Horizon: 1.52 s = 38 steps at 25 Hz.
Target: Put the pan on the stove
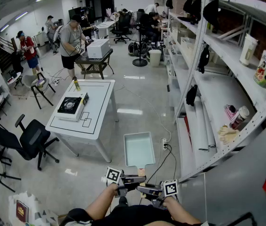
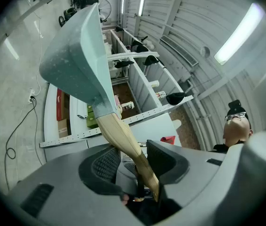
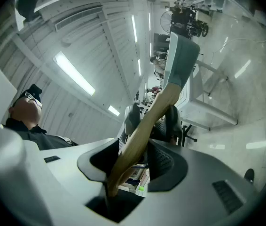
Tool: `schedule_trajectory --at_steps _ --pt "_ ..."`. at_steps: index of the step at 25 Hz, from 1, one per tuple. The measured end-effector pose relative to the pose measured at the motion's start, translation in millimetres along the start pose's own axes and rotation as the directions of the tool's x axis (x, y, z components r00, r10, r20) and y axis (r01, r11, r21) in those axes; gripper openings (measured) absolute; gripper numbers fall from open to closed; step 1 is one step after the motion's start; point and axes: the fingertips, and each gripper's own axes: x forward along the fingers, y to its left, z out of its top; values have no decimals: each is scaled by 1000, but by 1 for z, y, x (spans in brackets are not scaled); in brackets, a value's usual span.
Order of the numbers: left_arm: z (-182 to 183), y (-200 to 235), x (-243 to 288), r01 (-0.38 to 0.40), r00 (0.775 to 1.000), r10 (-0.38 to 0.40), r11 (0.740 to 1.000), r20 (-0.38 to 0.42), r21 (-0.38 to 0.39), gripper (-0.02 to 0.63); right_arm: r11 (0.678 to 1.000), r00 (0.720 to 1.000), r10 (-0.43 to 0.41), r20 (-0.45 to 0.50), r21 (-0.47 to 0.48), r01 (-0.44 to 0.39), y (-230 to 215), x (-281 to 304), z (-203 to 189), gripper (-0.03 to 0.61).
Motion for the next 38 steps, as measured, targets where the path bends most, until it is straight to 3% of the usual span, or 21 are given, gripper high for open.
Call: schedule_trajectory --at_steps 2,3,7,8,9,10,12,13,16,17,19,22,24,38 --pt "-8 -3 20 -19 999 24 992 -37 127 190 1000 1000 -8 11 21 8 1 -22 -10 181" --pt "-14 -5 30 -24 999 29 993 -46 119 190 999 1000 -7 12 32 6 2 -32 -13 179" --pt "-39 -29 57 27 998 -33 994 -56 -109 193 997 1000 -6 -23 72 7 6 -53 -27 179" --pt "-41 -34 59 44 997 -52 991 -56 -129 193 996 1000 -3 -19 85 4 7 -54 -28 179" --pt "-39 -37 59 52 996 -58 993 -61 -102 193 997 1000 8 -12 80 -7 10 -53 -26 179" --pt "-34 -36 58 46 996 -47 999 -72 -19 193 998 1000 25 -5 58 -24 15 -50 -21 179" --pt "-23 -31 52 9 996 6 986 -93 167 195 998 998 57 9 14 -57 25 -46 -13 181" --pt "-23 -34 52 10 996 3 989 -85 150 194 998 998 66 17 13 -66 27 -46 -11 181" --pt "-33 -52 57 72 997 -75 995 -36 -68 195 996 996 83 29 26 -84 30 -46 -6 181" --pt "-33 -55 59 81 996 -83 993 -31 -81 195 995 995 92 28 32 -93 32 -47 -5 178" --pt "-31 -57 63 77 996 -78 996 -40 -34 195 994 995 102 22 47 -103 34 -50 -4 176" --pt "-28 -50 68 24 997 -13 988 -75 150 195 996 996 83 -19 41 -82 32 -56 -8 169" --pt "-29 -46 72 -1 996 21 975 -89 221 195 997 996 74 -54 29 -72 31 -59 -12 160" --pt "-44 -36 105 -27 994 47 980 -97 197 195 992 992 121 -35 50 -119 30 -95 -18 160"
